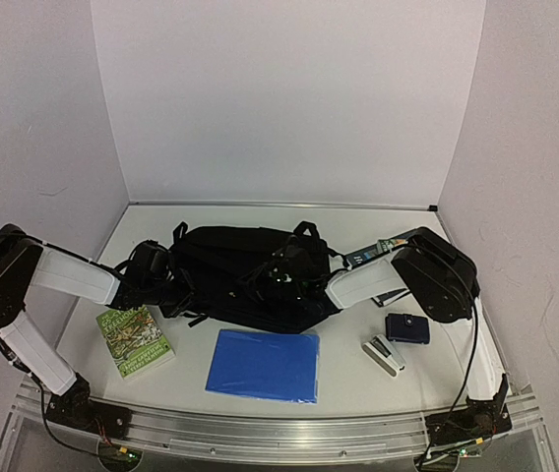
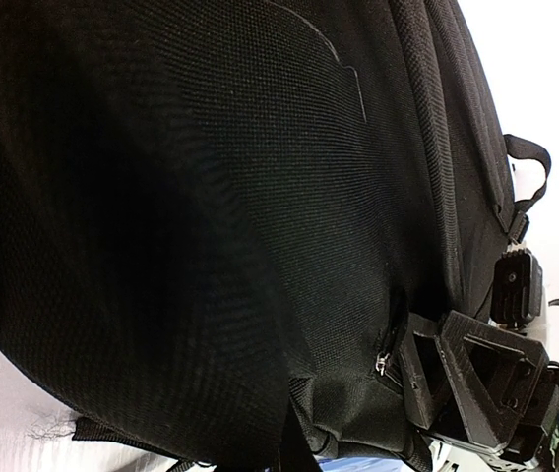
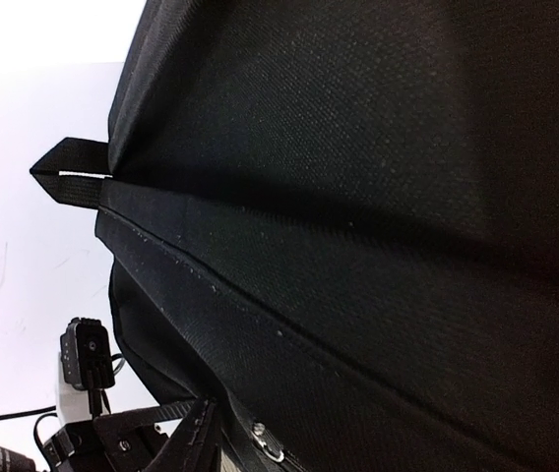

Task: Pack the student bag
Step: Unzip the student bag at the center of the board.

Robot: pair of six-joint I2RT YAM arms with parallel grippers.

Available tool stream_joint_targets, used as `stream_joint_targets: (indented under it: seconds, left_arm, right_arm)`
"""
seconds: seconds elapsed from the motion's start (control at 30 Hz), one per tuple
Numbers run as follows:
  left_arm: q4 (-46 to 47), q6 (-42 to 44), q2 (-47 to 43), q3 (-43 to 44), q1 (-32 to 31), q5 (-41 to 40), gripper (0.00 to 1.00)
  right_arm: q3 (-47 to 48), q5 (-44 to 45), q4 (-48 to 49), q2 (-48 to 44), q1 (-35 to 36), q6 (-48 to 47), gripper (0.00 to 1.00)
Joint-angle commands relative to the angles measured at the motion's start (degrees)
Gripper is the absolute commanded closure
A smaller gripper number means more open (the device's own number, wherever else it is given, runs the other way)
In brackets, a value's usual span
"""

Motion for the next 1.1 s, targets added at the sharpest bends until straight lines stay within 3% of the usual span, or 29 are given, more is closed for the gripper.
stream_joint_targets:
  seconds: [0.0, 0.2, 0.53, 1.07]
  left_arm:
    - [-2.02, 0.75, 0.92, 0.80, 0.13, 0.90, 1.00]
    - [-2.06, 0.92, 1.13, 0.99, 0.17, 1.11, 1.00]
    - [-2.71, 0.90, 0.51, 0.43, 0.17, 0.55, 1.00]
    - [-5.18, -0.22, -0.68, -0.37, 0.74, -2.28, 1.00]
  right_arm:
    - [2.30, -1.02, -1.95, 2.65, 0.92, 1.20, 0.66]
    - [3.04, -1.13, -1.92, 4.23, 1.10, 1.50, 0.72]
    - [2.61, 0.32, -0.38, 4.66, 1.19, 0.96, 1.00]
    - [-7.84, 14.97, -1.36, -7.31, 2.12, -6.08, 1.00]
